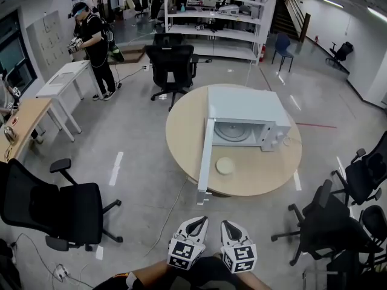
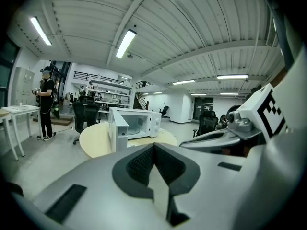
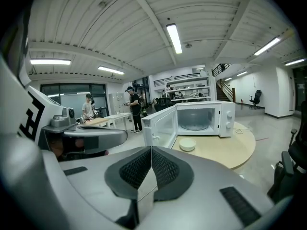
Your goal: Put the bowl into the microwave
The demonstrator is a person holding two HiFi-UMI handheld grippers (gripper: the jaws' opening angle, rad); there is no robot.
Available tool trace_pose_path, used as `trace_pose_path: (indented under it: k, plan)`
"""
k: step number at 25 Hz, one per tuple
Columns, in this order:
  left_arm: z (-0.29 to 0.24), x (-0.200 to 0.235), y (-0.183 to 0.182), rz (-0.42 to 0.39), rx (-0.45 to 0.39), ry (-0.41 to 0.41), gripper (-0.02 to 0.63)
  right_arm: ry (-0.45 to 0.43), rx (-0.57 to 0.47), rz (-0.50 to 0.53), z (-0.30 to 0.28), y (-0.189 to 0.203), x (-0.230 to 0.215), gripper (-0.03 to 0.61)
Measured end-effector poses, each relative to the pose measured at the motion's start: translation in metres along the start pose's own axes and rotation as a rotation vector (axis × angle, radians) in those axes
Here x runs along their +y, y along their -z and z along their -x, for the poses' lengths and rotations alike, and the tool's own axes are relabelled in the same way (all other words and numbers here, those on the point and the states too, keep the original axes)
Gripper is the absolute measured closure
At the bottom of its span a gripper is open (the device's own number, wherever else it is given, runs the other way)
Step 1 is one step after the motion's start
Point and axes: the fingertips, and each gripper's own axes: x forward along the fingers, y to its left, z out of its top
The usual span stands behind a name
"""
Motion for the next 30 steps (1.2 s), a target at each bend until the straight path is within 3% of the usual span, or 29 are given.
trace_pose_path:
  k: [21, 30]
  plan:
    - [-0.055, -0.095, 0.011, -0.002, 0.015, -0.113, 0.568, -0.11, -0.01, 0.0, 0.05, 0.024, -0.093, 0.563]
    - [-0.062, -0.118, 0.016, -0.017, 0.023, -0.158, 0.568, -0.149, -0.021, -0.009, 0.062, 0.031, -0.112, 0.563]
